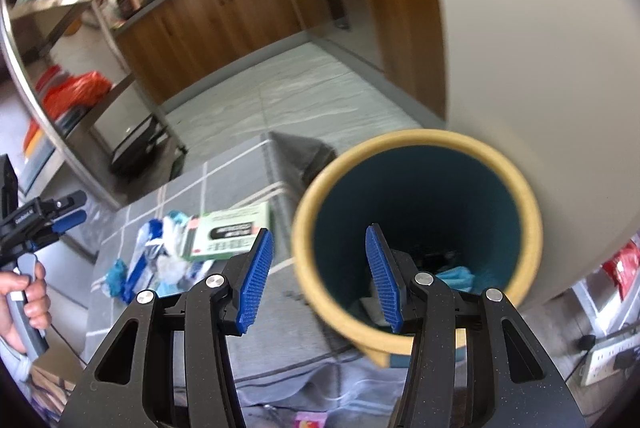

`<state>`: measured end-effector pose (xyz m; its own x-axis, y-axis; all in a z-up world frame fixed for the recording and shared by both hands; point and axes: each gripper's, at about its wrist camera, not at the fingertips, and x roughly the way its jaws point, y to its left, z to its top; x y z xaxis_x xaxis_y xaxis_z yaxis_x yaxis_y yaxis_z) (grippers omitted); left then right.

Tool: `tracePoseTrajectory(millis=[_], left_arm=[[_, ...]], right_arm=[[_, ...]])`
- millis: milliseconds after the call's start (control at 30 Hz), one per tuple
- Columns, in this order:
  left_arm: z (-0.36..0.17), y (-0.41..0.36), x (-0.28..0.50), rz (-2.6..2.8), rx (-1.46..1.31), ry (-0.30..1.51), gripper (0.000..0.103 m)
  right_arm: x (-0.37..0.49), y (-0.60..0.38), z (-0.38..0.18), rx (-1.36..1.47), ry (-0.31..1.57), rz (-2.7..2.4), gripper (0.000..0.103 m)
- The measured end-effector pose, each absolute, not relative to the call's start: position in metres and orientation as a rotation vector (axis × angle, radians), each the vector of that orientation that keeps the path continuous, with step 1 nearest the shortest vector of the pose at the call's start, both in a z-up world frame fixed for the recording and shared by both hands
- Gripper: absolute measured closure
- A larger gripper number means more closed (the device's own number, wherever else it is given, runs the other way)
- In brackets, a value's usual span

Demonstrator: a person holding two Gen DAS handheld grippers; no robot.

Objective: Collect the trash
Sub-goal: 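Move both grippers back to the pile toward the blue wipes packet and paper cup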

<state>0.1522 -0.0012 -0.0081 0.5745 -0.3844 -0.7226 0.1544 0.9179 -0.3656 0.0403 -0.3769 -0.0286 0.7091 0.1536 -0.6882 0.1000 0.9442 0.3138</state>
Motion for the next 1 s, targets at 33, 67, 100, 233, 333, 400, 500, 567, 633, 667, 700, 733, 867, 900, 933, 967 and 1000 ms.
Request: tracePoseTrajectory(millis=[33, 67, 100, 233, 333, 400, 500, 567, 633, 667, 700, 733, 867, 900, 933, 967, 1000], left_arm=[[-0.013, 0.010, 0.149, -0.306, -0.279, 0.916, 0.029], [-0.018, 0.021, 0.146, -0.289, -0.281, 0.924, 0.029], [-0.022, 0.027, 0.144, -0.280, -0.283, 0.928, 0.029], [-0.040, 0.065, 0.133, -0.224, -0.309, 0.964, 0.029], [-0.052, 0.080, 0.128, -0.190, -0.317, 0.985, 0.029], [-0.058, 0.087, 0.127, -0.174, -0.318, 0.995, 0.029], [-0.065, 0.097, 0.125, -0.156, -0.334, 1.012, 0.029], [-0.072, 0.100, 0.128, -0.139, -0.335, 1.027, 0.029], [-0.079, 0.103, 0.129, -0.126, -0.340, 1.042, 0.029], [-0.080, 0.103, 0.128, -0.123, -0.342, 1.045, 0.029], [-0.080, 0.102, 0.129, -0.132, -0.340, 1.042, 0.029], [-0.079, 0.099, 0.129, -0.140, -0.334, 1.037, 0.029], [-0.072, 0.085, 0.133, -0.185, -0.308, 1.016, 0.029], [-0.072, 0.081, 0.134, -0.197, -0.302, 1.015, 0.029], [-0.071, 0.076, 0.136, -0.207, -0.292, 1.016, 0.029], [-0.072, 0.072, 0.136, -0.213, -0.282, 1.019, 0.029], [-0.074, 0.067, 0.138, -0.222, -0.269, 1.026, 0.029]], right_arm=[[0.042, -0.369, -0.029, 0.338, 0.791, 0.046, 0.053], [0.043, -0.362, -0.029, 0.334, 0.795, 0.059, 0.053], [0.045, -0.353, -0.029, 0.331, 0.802, 0.080, 0.053], [0.049, -0.323, -0.034, 0.335, 0.833, 0.148, 0.053], [0.052, -0.299, -0.041, 0.342, 0.867, 0.206, 0.053], [0.052, -0.283, -0.047, 0.347, 0.891, 0.245, 0.053], [0.056, -0.263, -0.057, 0.371, 0.931, 0.298, 0.053], [0.060, -0.248, -0.064, 0.383, 0.959, 0.320, 0.053], [0.063, -0.235, -0.072, 0.402, 0.989, 0.353, 0.053], [0.064, -0.230, -0.075, 0.407, 1.000, 0.363, 0.053], [0.064, -0.221, -0.079, 0.412, 1.015, 0.379, 0.053], [0.065, -0.216, -0.081, 0.417, 1.024, 0.390, 0.053], [0.067, -0.198, -0.094, 0.445, 1.070, 0.423, 0.053], [0.068, -0.192, -0.099, 0.453, 1.087, 0.427, 0.053], [0.068, -0.189, -0.103, 0.461, 1.101, 0.431, 0.053], [0.068, -0.187, -0.106, 0.468, 1.110, 0.433, 0.053], [0.068, -0.185, -0.110, 0.480, 1.123, 0.435, 0.053]])
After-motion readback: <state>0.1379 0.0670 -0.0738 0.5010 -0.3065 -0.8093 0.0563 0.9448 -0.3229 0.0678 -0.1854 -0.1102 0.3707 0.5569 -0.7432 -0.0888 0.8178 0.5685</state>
